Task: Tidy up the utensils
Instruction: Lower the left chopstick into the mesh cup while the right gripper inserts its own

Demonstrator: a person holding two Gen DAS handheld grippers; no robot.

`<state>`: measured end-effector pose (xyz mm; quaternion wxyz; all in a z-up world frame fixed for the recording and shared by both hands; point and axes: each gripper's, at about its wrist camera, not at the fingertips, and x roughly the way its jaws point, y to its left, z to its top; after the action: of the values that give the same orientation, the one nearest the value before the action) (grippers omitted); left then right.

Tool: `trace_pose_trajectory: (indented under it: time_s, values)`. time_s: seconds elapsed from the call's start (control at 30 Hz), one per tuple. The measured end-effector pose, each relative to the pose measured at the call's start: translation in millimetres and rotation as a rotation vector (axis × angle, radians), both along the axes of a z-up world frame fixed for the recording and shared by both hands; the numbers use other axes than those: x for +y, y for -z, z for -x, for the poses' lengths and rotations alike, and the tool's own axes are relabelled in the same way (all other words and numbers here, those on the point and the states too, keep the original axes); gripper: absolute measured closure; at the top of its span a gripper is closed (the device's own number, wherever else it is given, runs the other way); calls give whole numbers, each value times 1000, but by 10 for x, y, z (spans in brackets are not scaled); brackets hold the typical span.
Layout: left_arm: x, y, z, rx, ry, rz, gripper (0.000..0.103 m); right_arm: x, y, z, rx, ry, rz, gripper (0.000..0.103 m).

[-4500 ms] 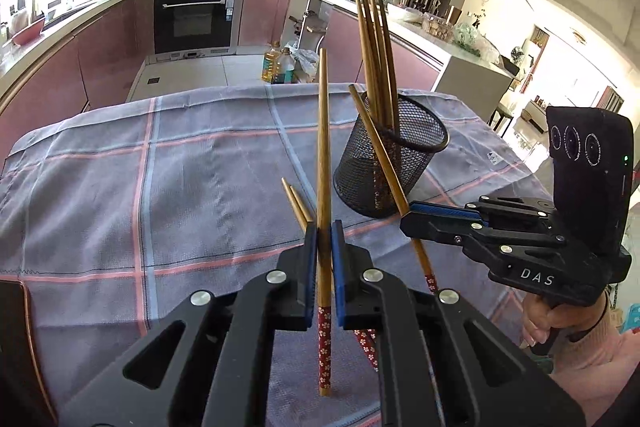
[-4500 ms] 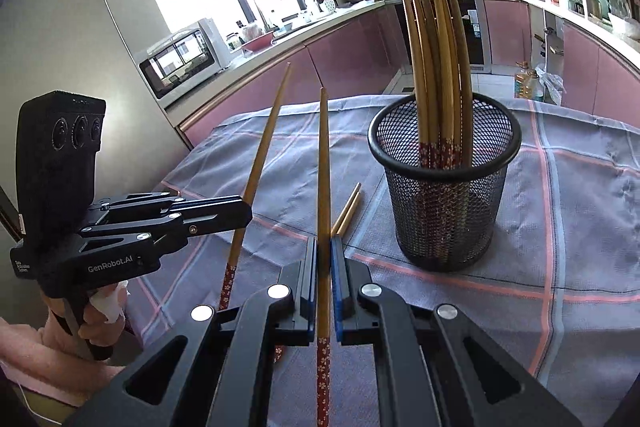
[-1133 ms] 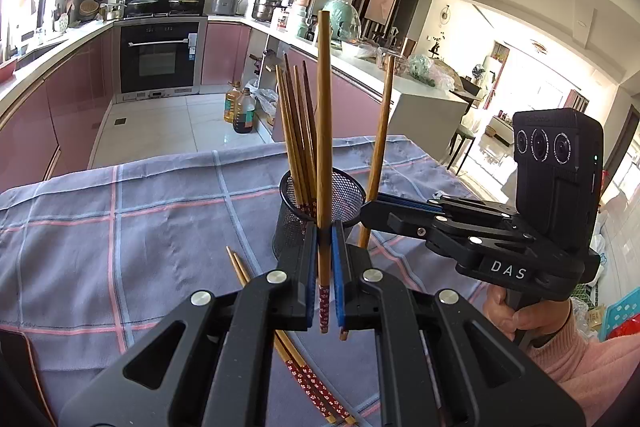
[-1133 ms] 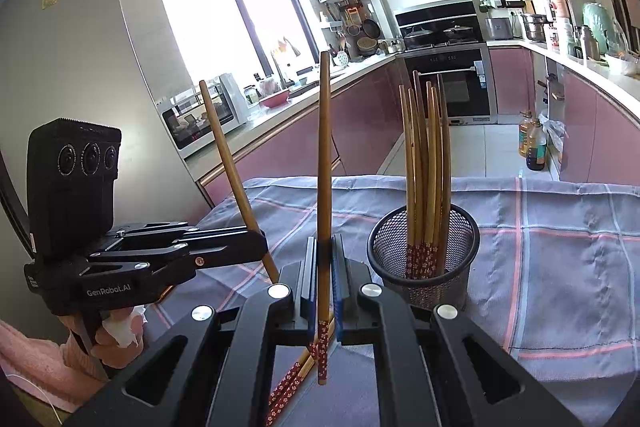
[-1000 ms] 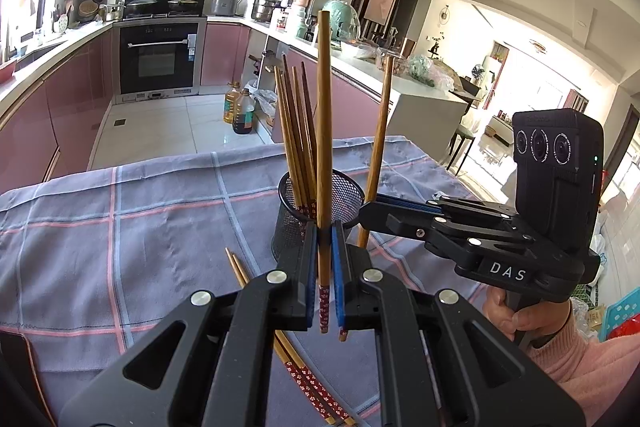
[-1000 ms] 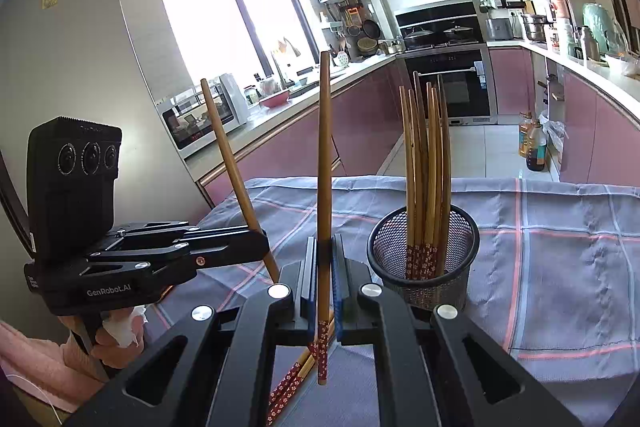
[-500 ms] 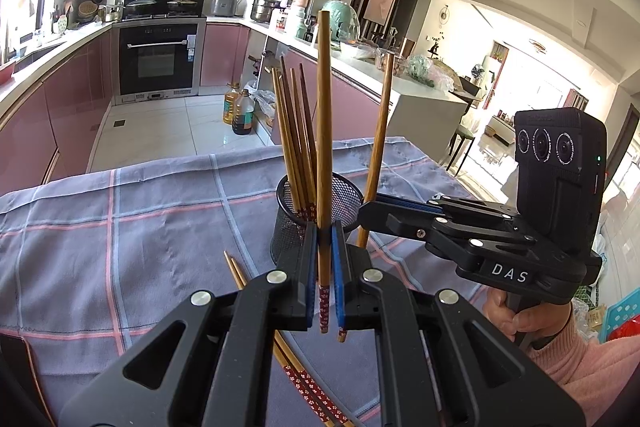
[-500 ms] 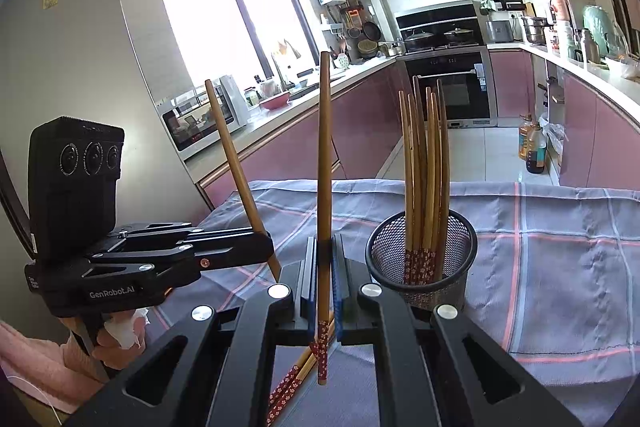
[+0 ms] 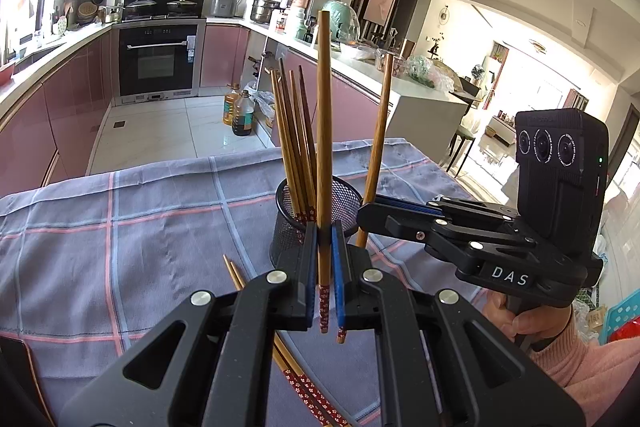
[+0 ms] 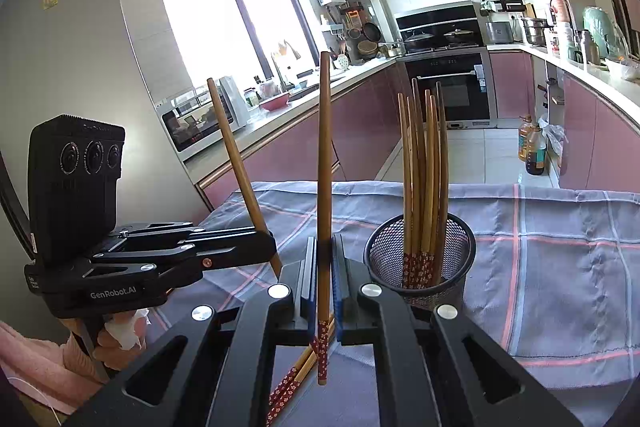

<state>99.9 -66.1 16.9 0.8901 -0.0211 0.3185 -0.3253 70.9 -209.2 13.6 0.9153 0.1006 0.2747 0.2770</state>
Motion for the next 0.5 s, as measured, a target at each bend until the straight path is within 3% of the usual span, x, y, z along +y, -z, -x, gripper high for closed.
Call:
trace_pose_trajectory:
  time_s: [0.5]
  values:
    - [-7, -10, -8, -4, 3, 0, 95, -8, -16, 0, -2, 1, -1, 97]
